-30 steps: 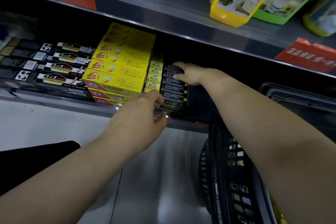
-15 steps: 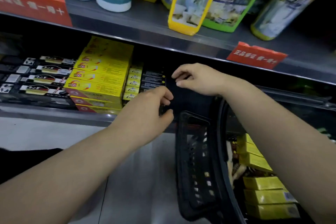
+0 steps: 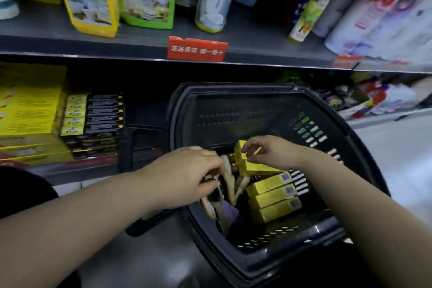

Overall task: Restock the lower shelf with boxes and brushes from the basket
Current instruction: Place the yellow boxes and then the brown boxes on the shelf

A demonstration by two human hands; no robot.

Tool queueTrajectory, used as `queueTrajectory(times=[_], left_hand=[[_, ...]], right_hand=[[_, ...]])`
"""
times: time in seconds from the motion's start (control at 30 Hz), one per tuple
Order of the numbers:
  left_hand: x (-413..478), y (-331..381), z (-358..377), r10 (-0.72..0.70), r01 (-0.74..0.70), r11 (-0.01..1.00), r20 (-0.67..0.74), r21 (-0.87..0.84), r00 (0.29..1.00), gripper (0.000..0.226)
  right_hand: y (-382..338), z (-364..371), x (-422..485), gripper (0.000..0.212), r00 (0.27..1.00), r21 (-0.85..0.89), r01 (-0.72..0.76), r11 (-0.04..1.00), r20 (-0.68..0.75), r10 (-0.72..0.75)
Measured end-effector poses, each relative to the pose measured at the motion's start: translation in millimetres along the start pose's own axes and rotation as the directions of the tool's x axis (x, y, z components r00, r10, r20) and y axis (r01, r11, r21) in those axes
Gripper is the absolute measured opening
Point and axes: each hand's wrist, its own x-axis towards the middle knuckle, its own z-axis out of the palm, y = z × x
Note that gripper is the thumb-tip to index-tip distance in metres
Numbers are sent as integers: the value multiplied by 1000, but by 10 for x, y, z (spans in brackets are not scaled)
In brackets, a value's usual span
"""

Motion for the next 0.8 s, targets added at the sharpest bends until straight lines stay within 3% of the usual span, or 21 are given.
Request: queueTrajectory(times=[0.13,0.23,0.43,0.5,0.57,0.67,0.8], left_hand=[[254,181,28,2,-3,1000,106,1,994,26],[396,226,48,-47,57,994,111,-92,993,22],[553,174,163,-127,145,976,114,-164,985,19],[563,110,187,-151,174,970,140,-170,979,18],[568,52,213,-166,189,968,147,-164,975,16],[581,26,263,-183,211,960,159,-183,970,16],[595,18,294,-199,237,946,183,-221,963,15]], right_hand=[[619,195,59,30,971,-25,-193,981,141,195],[941,344,221,39,939,-244,-224,944,205,275],[1227,821,538,63,926,-640,44,767,314,209],[1254,947,609,73,908,-679,101,727,362,212],[1258,960,671,82,881,-654,96,750,407,242],[1243,928,698,78,889,-649,125,750,408,205],[1159,971,631,64,906,-744,217,632,395,154]])
